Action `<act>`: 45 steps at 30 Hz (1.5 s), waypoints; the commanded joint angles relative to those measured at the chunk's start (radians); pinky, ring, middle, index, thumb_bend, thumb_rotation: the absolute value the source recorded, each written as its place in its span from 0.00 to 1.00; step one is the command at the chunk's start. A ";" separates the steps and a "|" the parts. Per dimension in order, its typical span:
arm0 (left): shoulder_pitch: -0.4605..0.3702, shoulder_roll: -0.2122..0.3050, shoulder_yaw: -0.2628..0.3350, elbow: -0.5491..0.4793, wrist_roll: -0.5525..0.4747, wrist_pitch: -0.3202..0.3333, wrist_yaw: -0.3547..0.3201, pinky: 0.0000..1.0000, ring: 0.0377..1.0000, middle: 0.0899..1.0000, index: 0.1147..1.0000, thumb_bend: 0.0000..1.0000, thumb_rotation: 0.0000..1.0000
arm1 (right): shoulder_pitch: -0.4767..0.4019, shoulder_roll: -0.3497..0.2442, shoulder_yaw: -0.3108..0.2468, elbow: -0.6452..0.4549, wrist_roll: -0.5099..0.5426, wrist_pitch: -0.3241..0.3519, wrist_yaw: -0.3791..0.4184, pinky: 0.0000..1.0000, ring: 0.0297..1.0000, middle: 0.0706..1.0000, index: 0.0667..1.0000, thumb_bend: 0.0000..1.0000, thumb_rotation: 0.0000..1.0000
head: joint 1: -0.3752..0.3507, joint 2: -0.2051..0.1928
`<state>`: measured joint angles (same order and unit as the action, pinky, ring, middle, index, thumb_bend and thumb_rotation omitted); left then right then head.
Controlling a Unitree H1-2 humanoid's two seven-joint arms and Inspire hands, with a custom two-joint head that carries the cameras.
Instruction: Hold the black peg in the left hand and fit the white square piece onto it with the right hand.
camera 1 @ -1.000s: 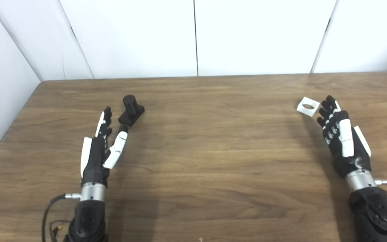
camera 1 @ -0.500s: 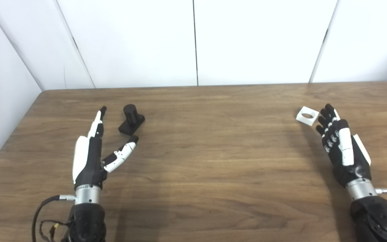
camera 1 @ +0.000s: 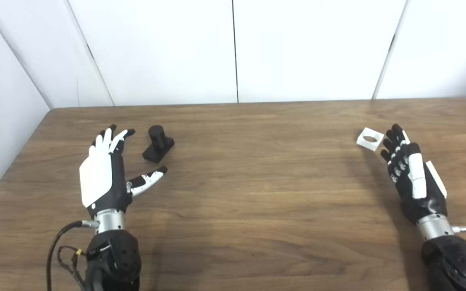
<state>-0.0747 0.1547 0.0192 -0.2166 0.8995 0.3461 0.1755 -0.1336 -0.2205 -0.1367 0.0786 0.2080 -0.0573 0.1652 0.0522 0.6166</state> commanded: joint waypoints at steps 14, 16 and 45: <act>-0.123 0.079 -0.052 0.057 0.123 0.104 -0.061 1.00 1.00 0.97 0.74 0.79 0.35 | 0.025 0.027 0.013 0.035 0.013 -0.020 0.012 1.00 1.00 1.00 1.00 0.57 1.00 | 0.003 -0.003; -0.135 0.085 -0.056 0.071 0.124 0.110 -0.066 1.00 1.00 0.97 0.75 0.79 0.36 | 0.025 0.026 0.013 0.035 0.016 -0.015 0.014 1.00 1.00 1.00 1.00 0.57 1.00 | 0.003 -0.004; -0.272 0.156 -0.122 0.289 0.103 0.114 -0.082 1.00 1.00 0.98 0.76 0.78 0.40 | 0.050 0.029 0.006 0.016 0.015 -0.001 0.011 1.00 1.00 1.00 1.00 0.59 1.00 | -0.003 -0.004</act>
<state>-0.2890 0.2801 -0.1050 0.0742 0.9924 0.4586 0.0727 -0.1244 -0.2196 -0.1364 0.0706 0.2092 -0.0526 0.1758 0.0476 0.6121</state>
